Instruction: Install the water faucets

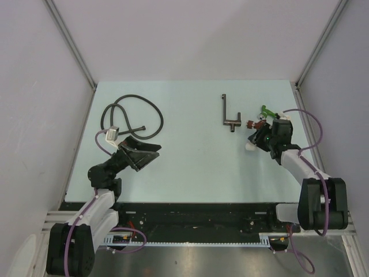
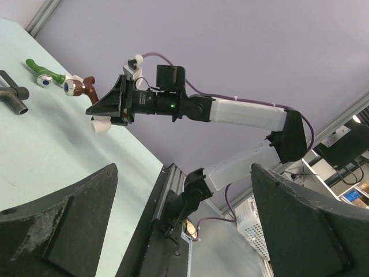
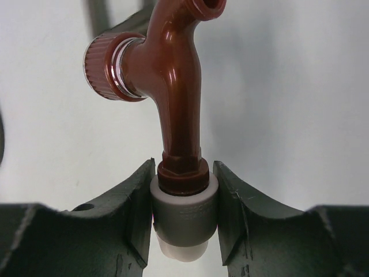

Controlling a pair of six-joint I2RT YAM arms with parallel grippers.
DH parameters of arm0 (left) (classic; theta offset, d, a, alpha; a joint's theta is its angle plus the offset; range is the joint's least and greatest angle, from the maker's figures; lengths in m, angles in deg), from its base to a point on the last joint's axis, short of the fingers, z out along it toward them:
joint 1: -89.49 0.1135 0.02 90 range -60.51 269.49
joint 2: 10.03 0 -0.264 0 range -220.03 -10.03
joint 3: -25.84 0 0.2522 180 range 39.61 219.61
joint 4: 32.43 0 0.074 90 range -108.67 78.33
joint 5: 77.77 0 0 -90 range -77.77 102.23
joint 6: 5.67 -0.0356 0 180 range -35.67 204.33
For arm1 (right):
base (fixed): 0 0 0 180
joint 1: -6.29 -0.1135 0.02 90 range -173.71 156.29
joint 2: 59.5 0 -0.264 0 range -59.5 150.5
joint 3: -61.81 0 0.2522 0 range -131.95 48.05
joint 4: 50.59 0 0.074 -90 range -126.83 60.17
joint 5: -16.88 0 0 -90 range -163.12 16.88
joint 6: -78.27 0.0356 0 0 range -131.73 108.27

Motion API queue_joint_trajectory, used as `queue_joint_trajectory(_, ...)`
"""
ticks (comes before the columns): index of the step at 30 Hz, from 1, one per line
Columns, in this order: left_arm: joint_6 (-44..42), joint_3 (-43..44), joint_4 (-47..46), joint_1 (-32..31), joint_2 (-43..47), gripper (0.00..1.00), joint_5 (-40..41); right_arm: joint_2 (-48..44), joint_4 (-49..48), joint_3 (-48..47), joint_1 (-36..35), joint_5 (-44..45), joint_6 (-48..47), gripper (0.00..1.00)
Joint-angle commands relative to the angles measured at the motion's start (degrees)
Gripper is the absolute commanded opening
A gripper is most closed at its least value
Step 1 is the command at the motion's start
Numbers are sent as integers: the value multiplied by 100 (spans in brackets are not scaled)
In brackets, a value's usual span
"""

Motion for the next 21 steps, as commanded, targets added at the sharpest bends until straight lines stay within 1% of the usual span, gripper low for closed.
queue_joint_trajectory(1,-1,6,-1423,54,0,100,-139,398,-1092,171,878,36,530,0)
queue_joint_trajectory(4,8,-3,-1423,54,-27,100,-131,820,-1312,233,1300,1,609,0)
queue_joint_trajectory(6,17,-3,-1414,54,-18,100,-113,1101,-1505,286,1424,-69,714,0)
queue_joint_trajectory(8,8,-12,-1380,63,0,100,-113,1251,-1646,356,1468,-34,767,6)
queue_joint_trajectory(9,8,-3,-1362,72,8,100,-122,1339,-1673,356,1477,-17,759,11)
queue_joint_trajectory(10,-1,-12,-1344,89,8,100,-130,1366,-1664,365,1486,9,750,14)
queue_joint_trajectory(12,-10,-12,-1292,159,52,100,-113,1349,-1621,426,1521,273,793,27)
queue_joint_trajectory(13,-36,-12,-1257,194,70,100,-122,1288,-1646,470,1660,265,803,32)
queue_joint_trajectory(14,-53,-12,-1178,247,105,100,-113,1244,-1647,523,1705,291,811,41)
queue_joint_trajectory(17,-106,-21,-1028,326,201,100,-104,823,-1542,620,1820,501,847,57)
queue_joint_trajectory(18,-124,-29,-975,344,237,100,-95,682,-1498,663,1829,537,829,68)
queue_joint_trajectory(19,-176,-38,-792,344,263,100,-87,542,-1436,681,1829,563,794,74)
queue_joint_trajectory(20,-203,-38,-669,344,333,100,-104,201,-1323,708,1829,616,777,79)
queue_joint_trajectory(21,-229,-38,-502,492,368,100,-95,15,-1278,751,1829,634,768,89)
